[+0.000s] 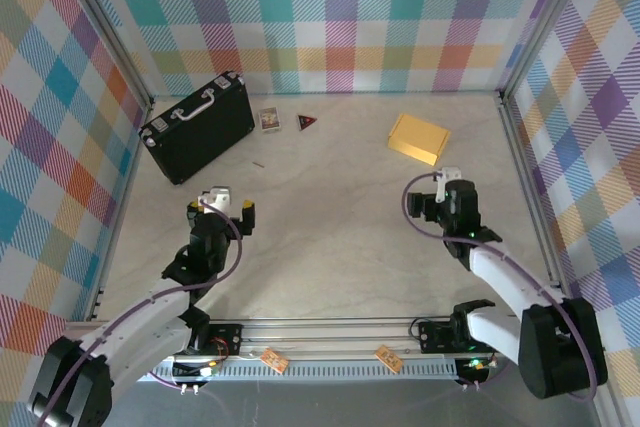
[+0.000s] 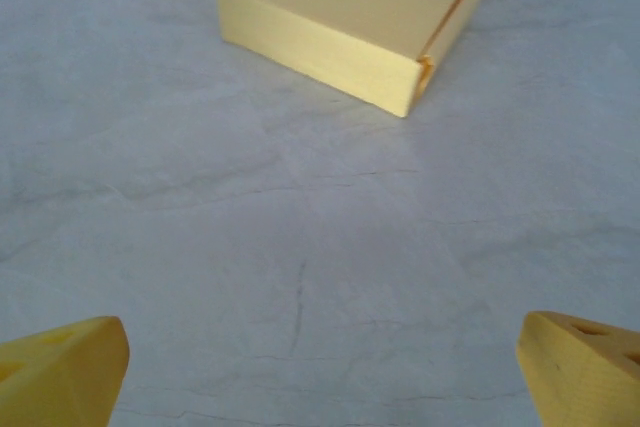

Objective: Fold the paper box

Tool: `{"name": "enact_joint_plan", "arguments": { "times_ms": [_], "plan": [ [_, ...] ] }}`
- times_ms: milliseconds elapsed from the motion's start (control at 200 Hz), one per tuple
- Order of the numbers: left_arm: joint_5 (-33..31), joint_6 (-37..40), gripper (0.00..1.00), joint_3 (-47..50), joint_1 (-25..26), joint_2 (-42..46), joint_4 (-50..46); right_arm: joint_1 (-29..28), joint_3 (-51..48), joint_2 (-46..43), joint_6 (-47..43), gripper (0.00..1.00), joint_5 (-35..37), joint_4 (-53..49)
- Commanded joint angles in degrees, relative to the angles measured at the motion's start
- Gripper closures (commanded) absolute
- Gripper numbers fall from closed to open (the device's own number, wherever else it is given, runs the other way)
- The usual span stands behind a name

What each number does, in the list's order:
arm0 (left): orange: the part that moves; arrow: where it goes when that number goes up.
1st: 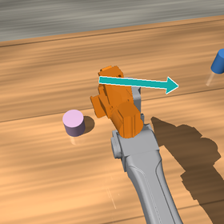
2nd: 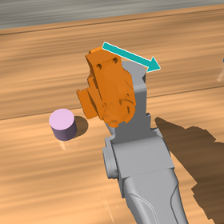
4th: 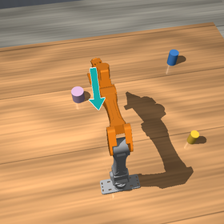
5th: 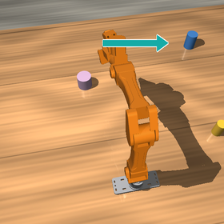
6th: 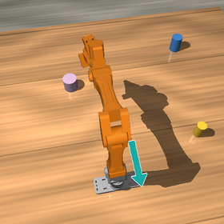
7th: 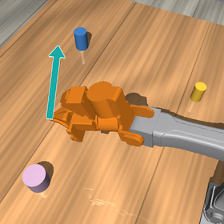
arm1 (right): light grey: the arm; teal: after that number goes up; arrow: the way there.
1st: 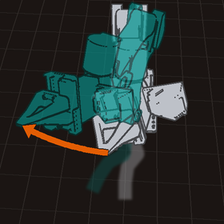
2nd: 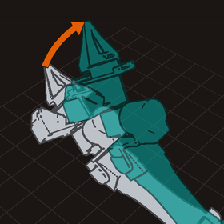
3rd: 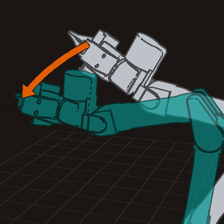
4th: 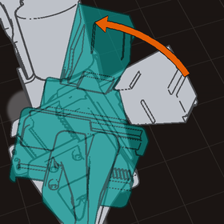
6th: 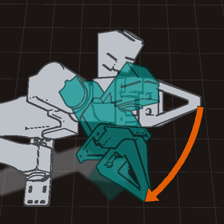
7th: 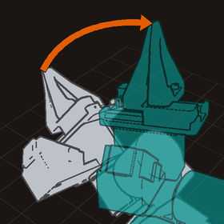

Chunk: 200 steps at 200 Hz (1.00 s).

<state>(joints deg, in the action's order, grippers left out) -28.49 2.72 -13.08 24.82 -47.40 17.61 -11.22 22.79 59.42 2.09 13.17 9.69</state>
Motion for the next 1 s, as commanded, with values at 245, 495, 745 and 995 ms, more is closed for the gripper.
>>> {"name": "enact_joint_plan", "arguments": {
  "times_ms": [245, 495, 745, 995],
  "plan": [
    [9.39, 3.25, 0.01, 0.48, -10.28, -23.23, 30.15, 4.44, -6.44, 15.80, -0.72, 0.00, 7.05, 39.47],
    [18.23, 2.54, 0.00, -4.97, -16.32, -42.15, 41.48, 7.88, -3.37, 27.54, -0.77, 0.03, -3.84, 44.52],
    [24.25, -0.35, 0.00, -11.22, -20.78, -42.98, 30.09, 9.55, 0.17, 28.91, -0.31, 0.01, -7.10, 39.57],
    [24.18, -0.42, 0.00, -11.00, -20.78, -42.98, 30.49, 9.47, -0.03, 28.67, -0.42, 0.01, -7.16, 39.60]
  ]
}}
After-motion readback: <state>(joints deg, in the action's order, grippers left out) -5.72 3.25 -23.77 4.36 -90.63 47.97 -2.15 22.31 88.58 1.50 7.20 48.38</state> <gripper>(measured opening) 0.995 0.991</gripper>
